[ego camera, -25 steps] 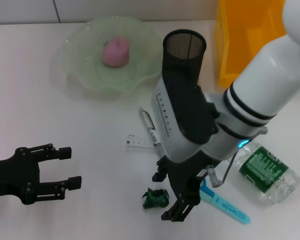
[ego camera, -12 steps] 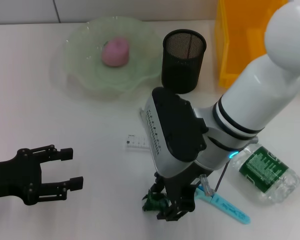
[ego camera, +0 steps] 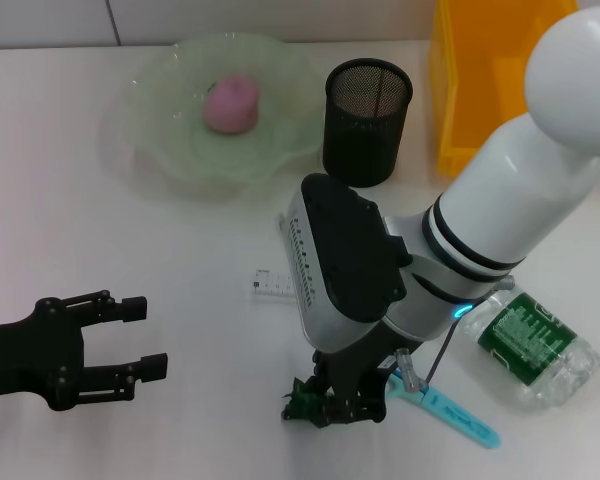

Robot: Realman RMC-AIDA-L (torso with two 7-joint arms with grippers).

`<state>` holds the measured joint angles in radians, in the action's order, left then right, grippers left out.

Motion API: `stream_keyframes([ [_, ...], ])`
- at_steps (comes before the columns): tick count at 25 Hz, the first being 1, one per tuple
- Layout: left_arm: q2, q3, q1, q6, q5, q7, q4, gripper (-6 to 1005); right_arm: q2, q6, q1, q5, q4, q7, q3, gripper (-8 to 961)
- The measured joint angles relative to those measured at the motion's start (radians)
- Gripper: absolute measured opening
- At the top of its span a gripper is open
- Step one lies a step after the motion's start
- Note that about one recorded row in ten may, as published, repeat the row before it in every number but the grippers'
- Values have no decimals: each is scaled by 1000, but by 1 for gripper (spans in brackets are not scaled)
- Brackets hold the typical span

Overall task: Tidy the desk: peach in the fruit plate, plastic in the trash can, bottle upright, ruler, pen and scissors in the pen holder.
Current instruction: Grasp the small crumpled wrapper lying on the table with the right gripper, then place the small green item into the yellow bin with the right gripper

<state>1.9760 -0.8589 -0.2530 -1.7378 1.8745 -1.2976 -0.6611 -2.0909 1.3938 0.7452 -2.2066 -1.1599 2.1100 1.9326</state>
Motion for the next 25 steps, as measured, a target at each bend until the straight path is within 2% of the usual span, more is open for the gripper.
stream_keyframes([
  [5,0,0,0,0,0,0,0,810,5,14,-28,0,-35,0,-31,232],
  [7,0,0,0,0,0,0,0,810,8,37,-56,0,-63,-5,-79,210],
  [8,-1,0,1,0,0,0,0,810,8,71,-89,0,-94,-25,-159,204],
  [9,-1,0,1,0,0,0,0,810,8,71,-89,0,-94,-25,-159,197],
  [12,-1,0,1,0,0,0,0,810,9,130,-146,10,-145,-67,-321,177],
  [13,-1,0,1,0,0,0,0,810,9,160,-185,27,-179,-84,-431,162],
  [14,-1,0,1,0,0,0,0,810,9,160,-185,27,-179,-84,-431,148],
  [17,-2,0,0,-1,0,0,0,810,10,196,-244,90,-224,-121,-602,120],
  [18,-2,0,-1,-2,-1,0,0,810,11,206,-284,155,-241,-158,-744,113],
  [19,-2,0,-1,-2,-1,0,0,810,11,206,-284,155,-241,-158,-744,107],
  [22,-3,0,-4,-2,-2,0,0,809,10,175,-328,270,-228,-215,-958,98],
  [23,-3,0,-6,-3,-2,0,0,809,9,110,-343,337,-189,-248,-1070,96],
  [24,-3,0,-6,-3,-2,0,0,809,9,110,-343,337,-189,-248,-1070,95],
  [25,-3,0,-8,-3,-2,-1,0,809,9,70,-347,373,-158,-265,-1117,94],
])
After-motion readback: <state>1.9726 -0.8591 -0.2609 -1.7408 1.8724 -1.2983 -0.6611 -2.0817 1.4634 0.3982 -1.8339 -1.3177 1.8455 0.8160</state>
